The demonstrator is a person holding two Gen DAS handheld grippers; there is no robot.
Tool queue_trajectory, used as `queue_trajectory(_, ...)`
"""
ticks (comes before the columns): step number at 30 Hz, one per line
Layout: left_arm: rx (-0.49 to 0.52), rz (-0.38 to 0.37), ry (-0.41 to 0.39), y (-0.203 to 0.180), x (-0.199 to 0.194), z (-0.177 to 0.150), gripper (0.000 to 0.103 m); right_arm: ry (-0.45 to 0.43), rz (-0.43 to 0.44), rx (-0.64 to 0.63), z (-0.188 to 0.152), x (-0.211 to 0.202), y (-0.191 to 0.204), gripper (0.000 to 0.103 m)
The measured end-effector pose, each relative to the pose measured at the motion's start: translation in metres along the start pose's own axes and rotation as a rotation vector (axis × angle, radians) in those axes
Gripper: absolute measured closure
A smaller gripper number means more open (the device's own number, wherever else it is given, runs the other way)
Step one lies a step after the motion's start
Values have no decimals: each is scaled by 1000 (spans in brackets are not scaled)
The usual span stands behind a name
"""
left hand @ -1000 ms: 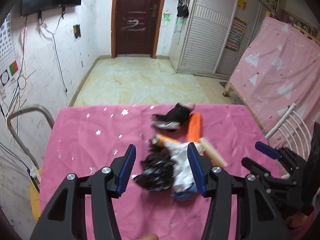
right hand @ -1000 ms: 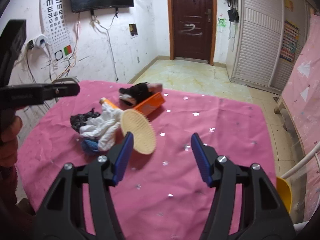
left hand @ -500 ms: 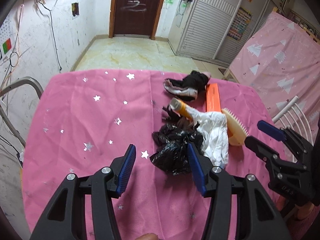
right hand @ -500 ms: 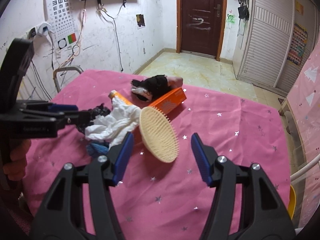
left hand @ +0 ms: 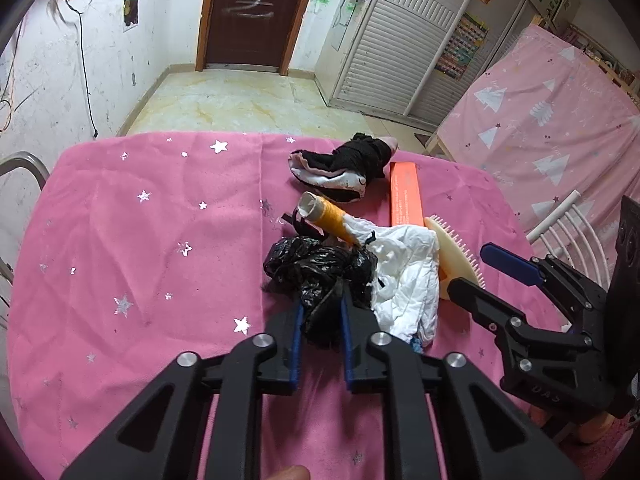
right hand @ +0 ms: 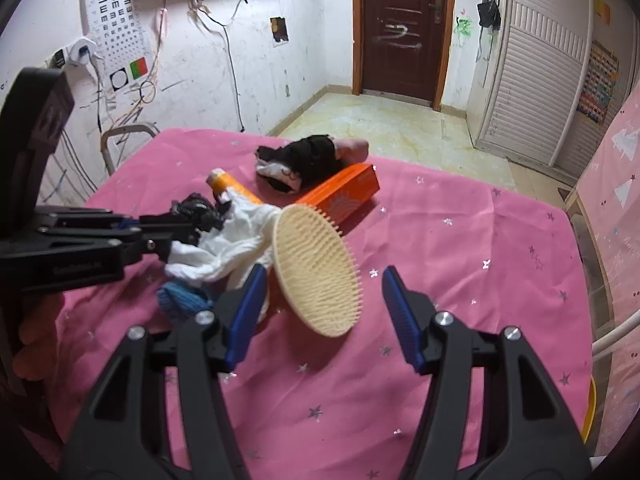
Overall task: Collect trash
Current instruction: 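Grasp the black plastic bag with the left tool while the right tool grasps the beige hairbrush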
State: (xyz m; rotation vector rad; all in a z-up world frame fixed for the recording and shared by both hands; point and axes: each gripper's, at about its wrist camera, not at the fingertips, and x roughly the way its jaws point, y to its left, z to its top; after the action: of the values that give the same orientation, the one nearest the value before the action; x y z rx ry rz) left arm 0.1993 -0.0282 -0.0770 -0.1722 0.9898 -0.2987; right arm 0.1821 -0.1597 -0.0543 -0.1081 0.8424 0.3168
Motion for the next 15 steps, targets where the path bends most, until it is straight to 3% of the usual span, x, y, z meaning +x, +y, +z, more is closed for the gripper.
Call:
queue_trajectory(7, -53, 45, -76, 20, -27, 6, 103, 20, -3, -3, 2, 9, 2, 47)
queue_trajectory(11, -66, 62, -111, 27, -44, 11, 103, 33, -3, -2, 3, 14, 3, 74)
queue_trajectory(15, -66, 78, -144, 30, -58, 15, 103, 22, -18, -10, 3, 13, 5, 80)
